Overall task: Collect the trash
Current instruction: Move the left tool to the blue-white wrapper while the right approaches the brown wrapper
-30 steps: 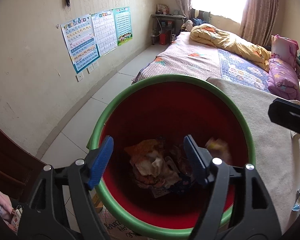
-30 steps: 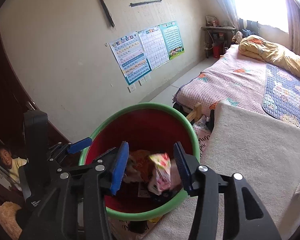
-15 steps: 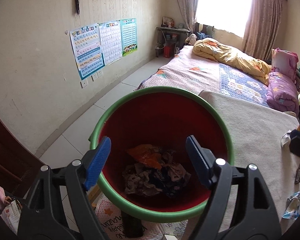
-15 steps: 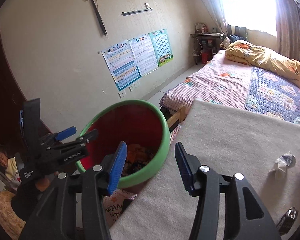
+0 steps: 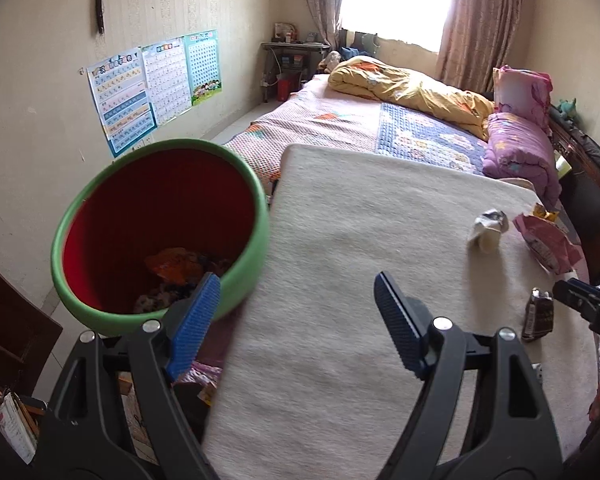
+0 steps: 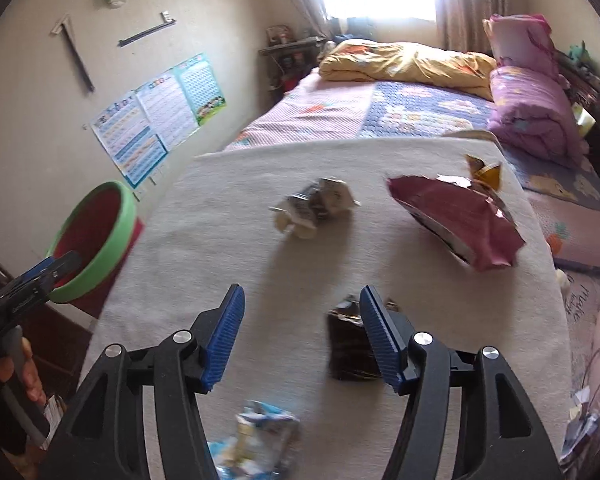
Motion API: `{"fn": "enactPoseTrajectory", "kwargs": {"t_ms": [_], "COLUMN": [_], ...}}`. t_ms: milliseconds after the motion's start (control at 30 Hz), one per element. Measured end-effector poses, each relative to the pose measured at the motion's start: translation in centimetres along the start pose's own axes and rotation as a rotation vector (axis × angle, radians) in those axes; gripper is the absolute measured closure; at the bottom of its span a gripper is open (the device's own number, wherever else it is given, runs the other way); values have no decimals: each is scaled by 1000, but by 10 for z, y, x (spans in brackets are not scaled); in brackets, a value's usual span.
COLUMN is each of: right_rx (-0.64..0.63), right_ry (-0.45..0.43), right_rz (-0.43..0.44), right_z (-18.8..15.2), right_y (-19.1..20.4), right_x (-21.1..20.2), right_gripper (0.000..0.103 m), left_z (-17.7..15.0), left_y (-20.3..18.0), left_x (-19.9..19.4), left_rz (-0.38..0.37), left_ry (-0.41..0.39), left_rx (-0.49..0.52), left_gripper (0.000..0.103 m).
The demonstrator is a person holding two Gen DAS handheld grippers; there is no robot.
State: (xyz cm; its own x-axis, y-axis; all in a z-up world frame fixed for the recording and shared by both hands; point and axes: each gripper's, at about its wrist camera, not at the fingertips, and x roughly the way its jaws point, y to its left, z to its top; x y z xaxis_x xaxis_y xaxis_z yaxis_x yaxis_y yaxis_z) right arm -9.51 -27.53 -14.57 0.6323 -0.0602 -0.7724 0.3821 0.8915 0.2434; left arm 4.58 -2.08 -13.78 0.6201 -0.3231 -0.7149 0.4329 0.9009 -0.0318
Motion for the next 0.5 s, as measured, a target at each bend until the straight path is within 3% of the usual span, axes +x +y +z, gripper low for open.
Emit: {"fn": "enactPoseTrajectory", "kwargs": {"t_ms": [133, 267, 433, 500], "right_rx": [8, -39, -57, -58], "right_ry": [41, 69, 98, 109], "right_rz": [53, 85, 93, 90], "right_z": [-8, -6, -3, -4], "right_y": [-23, -24, -32, -33], "right_x": [8, 19, 31, 37], "right_gripper": [44, 36, 36, 36], "left_z": [-23, -52, -81, -88], "left_y": [-40, -79, -137, -154], "left_x": [-3, -12, -12, -7], "left_rz": [-44, -147, -227, -218], "left_ry": [44, 108, 170, 197], "left_rx": [30, 59, 188, 256], "left_gripper": [24, 24, 22, 22]}}
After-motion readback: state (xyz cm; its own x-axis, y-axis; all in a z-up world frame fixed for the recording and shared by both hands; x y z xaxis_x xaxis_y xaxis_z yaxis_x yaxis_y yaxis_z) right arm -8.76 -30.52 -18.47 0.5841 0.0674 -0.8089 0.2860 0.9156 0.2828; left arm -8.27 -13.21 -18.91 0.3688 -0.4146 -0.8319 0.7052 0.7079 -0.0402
